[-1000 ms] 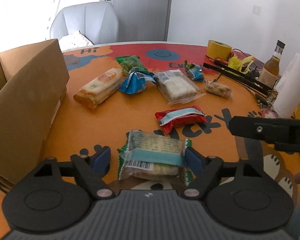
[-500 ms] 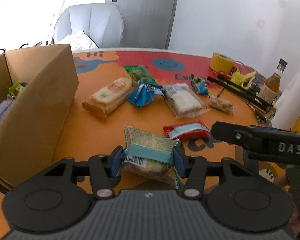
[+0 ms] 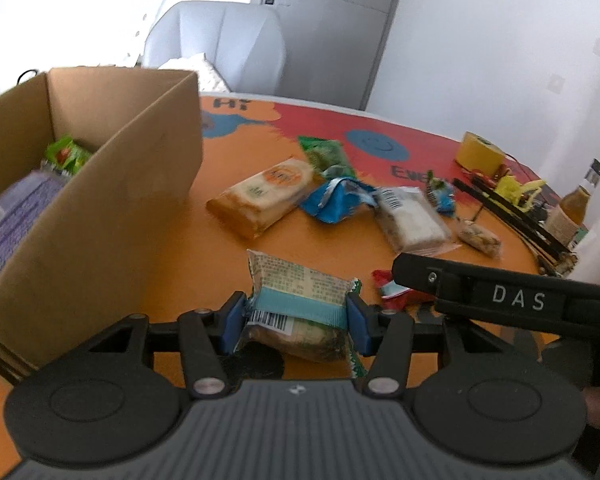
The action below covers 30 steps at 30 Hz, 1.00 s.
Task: Organize snacks
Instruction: 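Grasp the red-and-teal wrapped bar with the right gripper while the left holds the pastry pack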
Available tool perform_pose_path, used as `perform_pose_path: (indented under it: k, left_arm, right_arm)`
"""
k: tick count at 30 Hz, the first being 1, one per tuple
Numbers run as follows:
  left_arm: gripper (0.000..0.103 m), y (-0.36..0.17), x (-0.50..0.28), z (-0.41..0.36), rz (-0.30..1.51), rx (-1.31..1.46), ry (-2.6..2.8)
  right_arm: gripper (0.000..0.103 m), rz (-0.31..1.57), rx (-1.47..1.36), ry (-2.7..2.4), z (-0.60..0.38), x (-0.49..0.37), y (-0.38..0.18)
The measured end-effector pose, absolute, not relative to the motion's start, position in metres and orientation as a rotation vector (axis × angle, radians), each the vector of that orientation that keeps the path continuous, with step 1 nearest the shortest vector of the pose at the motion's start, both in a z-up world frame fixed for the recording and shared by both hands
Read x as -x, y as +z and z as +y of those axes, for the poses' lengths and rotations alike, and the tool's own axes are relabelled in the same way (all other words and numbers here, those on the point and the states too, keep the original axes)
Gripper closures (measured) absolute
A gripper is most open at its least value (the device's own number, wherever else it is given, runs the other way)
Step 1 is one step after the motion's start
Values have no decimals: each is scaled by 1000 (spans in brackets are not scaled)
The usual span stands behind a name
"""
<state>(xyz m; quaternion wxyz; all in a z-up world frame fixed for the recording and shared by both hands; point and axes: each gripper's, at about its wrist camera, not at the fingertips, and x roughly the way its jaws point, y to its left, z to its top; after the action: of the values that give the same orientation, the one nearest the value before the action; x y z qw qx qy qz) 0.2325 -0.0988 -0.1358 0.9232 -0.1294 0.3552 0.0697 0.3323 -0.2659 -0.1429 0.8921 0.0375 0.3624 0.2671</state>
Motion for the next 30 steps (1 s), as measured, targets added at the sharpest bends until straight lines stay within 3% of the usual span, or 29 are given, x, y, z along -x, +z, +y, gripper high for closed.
perform_pose_path:
  k: [24, 28, 30]
  left_arm:
    - [51, -137, -230, -102, 713, 235, 137]
    - [51, -136, -230, -102, 709, 246, 133]
    - [51, -135, -229, -101, 702, 249, 134]
  right_arm:
    - [38, 766, 42, 486, -279, -329, -144]
    - [34, 750, 42, 494, -281, -326, -140]
    - [25, 738, 50, 494, -279, -326, -140]
